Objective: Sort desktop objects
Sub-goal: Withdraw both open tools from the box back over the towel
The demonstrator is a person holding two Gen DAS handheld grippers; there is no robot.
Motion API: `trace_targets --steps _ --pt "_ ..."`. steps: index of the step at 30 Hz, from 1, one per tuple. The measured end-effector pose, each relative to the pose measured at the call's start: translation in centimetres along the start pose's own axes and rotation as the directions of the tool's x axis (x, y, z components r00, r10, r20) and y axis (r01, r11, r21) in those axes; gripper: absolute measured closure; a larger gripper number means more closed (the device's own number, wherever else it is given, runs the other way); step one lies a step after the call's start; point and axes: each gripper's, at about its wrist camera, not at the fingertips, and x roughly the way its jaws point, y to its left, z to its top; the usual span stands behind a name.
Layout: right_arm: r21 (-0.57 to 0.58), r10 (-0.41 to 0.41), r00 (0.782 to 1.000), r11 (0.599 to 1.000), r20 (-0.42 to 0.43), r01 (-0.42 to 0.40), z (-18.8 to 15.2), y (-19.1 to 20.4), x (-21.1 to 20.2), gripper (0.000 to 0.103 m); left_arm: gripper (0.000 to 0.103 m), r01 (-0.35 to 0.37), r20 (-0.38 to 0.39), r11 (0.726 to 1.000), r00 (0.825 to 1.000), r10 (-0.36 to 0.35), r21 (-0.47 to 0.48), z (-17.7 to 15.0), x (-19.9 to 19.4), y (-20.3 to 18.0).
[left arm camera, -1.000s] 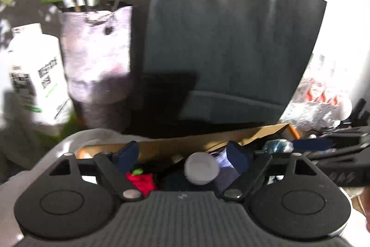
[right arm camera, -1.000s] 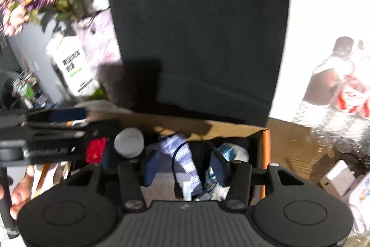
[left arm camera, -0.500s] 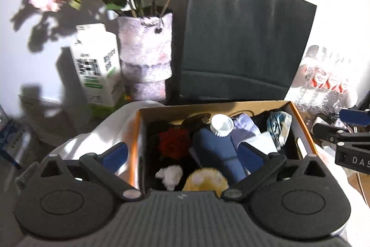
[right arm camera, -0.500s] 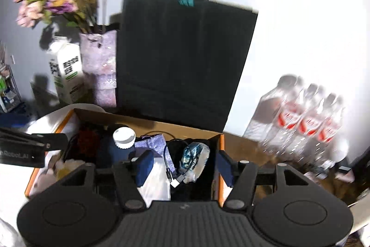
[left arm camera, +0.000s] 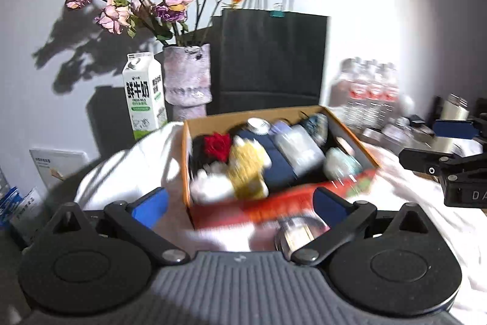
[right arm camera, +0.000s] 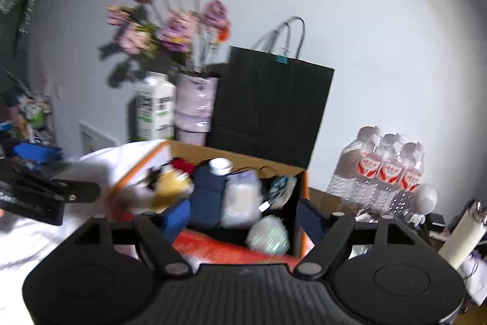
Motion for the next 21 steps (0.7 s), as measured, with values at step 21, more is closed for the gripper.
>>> trace_targets --steps 21 --pt "-0.062 -0.009 0.999 0.998 0.035 0.011 -19.8 12.2 -12.0 0.025 0.000 0.013 0.059 0.998 0.998 -0.009 -0.065 -17.5 -9.2 -1.0"
